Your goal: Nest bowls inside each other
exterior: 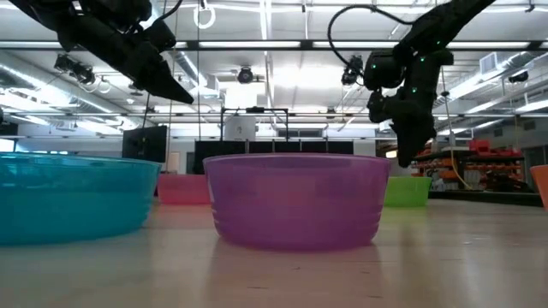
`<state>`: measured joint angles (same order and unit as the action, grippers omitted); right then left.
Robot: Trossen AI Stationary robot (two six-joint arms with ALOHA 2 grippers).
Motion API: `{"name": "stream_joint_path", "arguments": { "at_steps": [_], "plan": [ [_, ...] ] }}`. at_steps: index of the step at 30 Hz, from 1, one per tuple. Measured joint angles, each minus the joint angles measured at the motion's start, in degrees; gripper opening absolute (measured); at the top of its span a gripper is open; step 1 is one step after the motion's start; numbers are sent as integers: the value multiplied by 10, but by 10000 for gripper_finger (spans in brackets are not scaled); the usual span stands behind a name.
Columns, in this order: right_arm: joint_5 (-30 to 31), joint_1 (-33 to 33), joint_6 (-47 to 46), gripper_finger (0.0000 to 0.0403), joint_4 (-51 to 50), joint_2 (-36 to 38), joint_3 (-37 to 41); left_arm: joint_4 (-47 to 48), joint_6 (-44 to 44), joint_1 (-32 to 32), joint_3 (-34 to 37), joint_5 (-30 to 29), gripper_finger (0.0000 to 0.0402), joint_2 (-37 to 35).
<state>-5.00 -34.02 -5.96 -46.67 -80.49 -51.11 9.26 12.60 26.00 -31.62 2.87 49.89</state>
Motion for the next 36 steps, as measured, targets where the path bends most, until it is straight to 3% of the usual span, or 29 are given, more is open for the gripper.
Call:
{"name": "stream_joint_path", "arguments": {
  "at_steps": [8, 36],
  "plan": [
    [7, -17, 16, 60, 23, -42, 0, 10, -11, 0, 1, 0, 48, 0],
    [34, -62, 45, 61, 15, -31, 1, 14, -21, -5, 2, 0, 48, 0]
  ]
}}
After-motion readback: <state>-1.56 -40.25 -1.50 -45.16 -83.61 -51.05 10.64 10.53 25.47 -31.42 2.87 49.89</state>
